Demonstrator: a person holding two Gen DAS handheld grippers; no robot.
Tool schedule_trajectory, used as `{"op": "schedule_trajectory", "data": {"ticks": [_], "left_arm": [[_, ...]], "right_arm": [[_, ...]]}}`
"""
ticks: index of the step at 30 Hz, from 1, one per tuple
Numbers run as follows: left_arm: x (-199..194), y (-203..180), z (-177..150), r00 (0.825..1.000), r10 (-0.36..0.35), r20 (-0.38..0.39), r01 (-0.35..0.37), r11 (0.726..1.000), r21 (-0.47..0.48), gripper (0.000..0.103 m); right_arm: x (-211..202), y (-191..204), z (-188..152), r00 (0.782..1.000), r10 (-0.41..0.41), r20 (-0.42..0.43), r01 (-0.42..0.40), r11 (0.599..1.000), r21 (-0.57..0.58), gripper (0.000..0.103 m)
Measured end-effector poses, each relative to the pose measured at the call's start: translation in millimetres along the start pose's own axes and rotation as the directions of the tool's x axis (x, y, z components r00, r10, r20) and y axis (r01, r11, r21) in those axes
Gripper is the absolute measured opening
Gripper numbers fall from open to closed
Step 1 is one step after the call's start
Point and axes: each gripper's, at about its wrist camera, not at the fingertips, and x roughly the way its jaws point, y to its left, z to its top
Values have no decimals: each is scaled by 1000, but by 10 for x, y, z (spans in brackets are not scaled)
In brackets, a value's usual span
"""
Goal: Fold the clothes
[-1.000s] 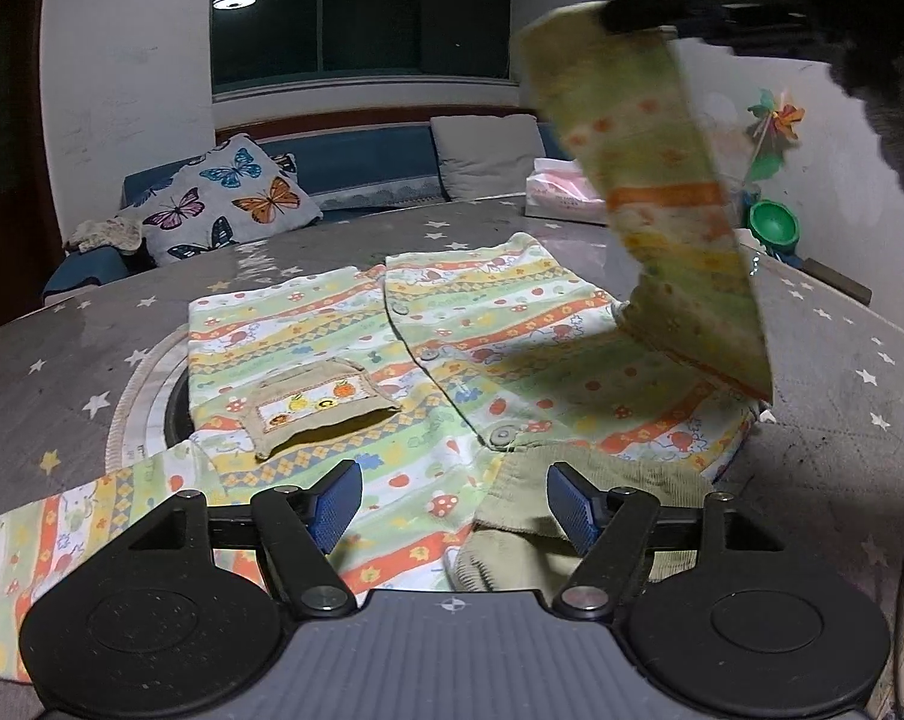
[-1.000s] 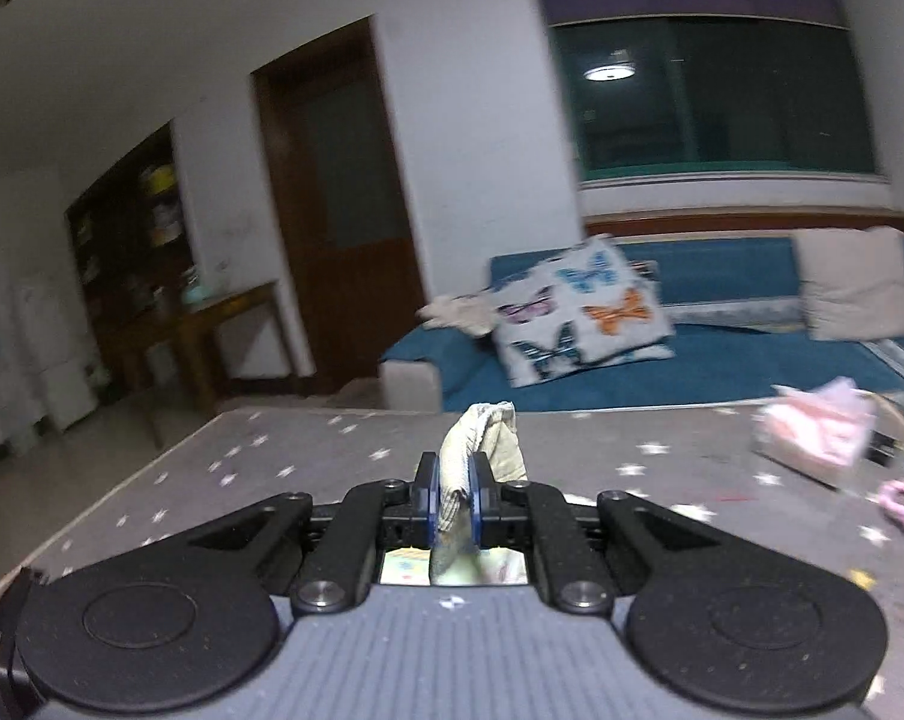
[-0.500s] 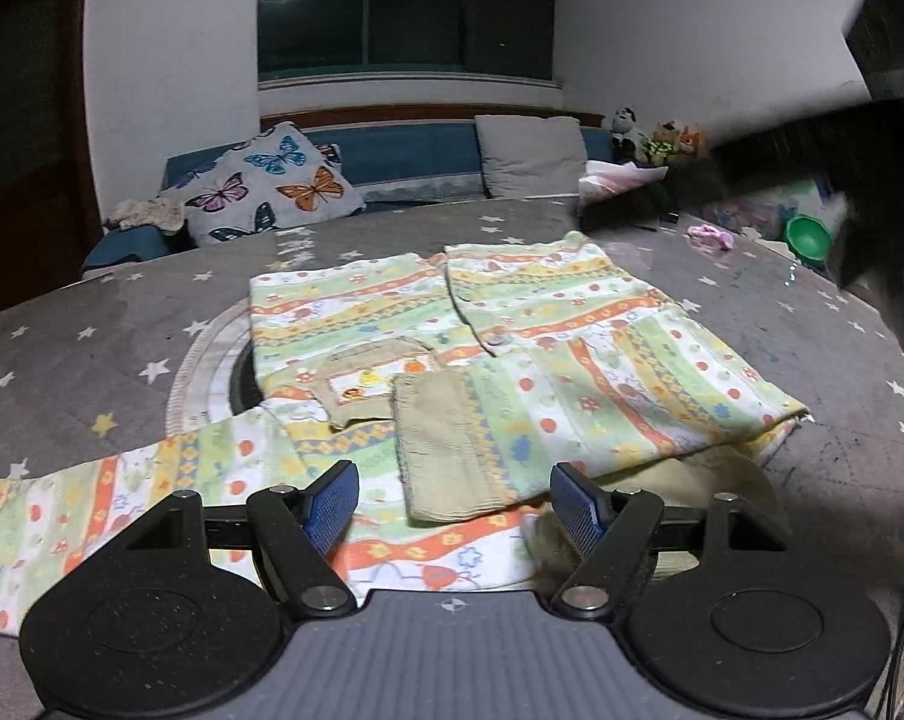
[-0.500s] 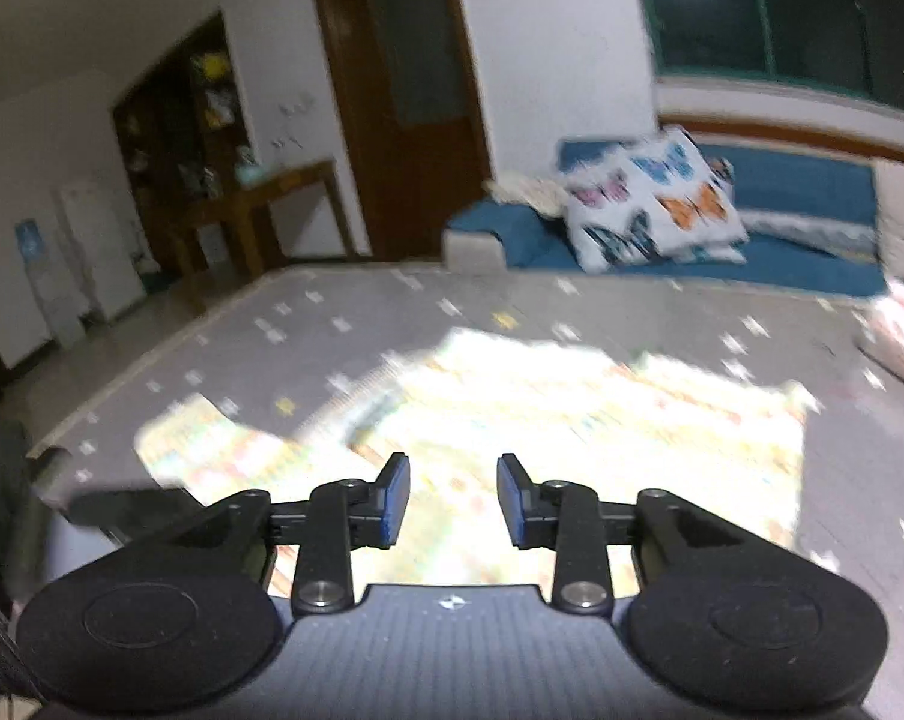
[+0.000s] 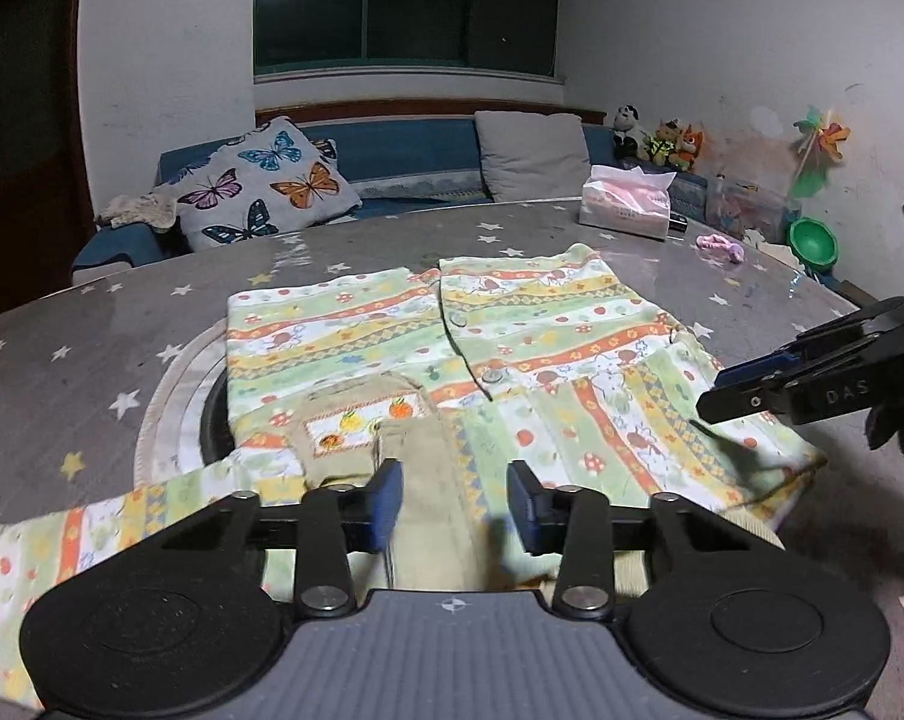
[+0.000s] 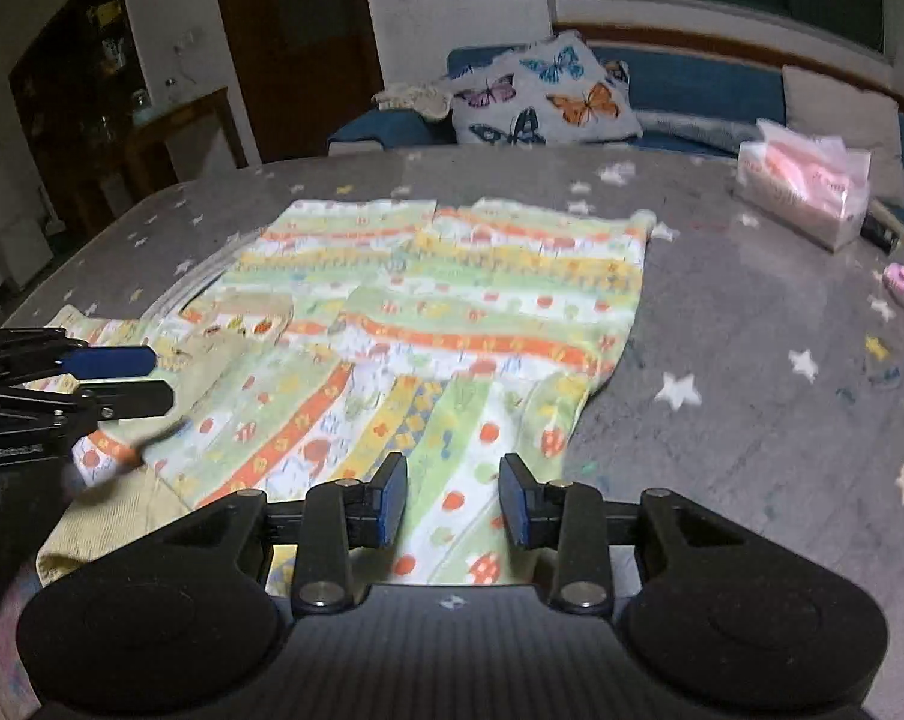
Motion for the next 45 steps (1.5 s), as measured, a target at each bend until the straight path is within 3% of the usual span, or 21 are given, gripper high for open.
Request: {"op": "schedule_trajectory", "data": {"ticks": [5, 12, 15, 26, 29, 37, 45], "left_arm": [[192, 3, 114, 1000, -7, -9, 7, 1000, -1, 28], [459, 86, 97, 998, 33, -53, -33, 999, -2, 23], [430, 107, 68, 999, 28, -45, -28, 1000, 2, 23], [86, 297, 11, 995, 101, -21, -102, 994, -27, 25], [-60, 406, -47, 990, 137, -14, -138, 989, -54, 33], [-489, 874, -288, 955, 294, -19, -293, 940, -176, 41], [-814, 1364, -542, 893, 445, -64, -443, 845, -300, 44]], "right_arm": [[62, -101, 178, 998, -17, 55, 15, 999, 36, 34], [262, -158, 196, 999, -39, 35, 37, 999, 37, 33], [219, -93, 212, 998, -52, 41, 51, 999, 14, 35], [303, 524, 199, 999, 35, 31, -30, 986, -162, 45], [339, 724, 135, 998, 61, 13, -57, 975, -216, 48], [232, 1163, -84, 994, 114, 3, -106, 933, -343, 50], [84, 1055, -159, 989, 145, -13, -143, 951, -275, 51]]}}
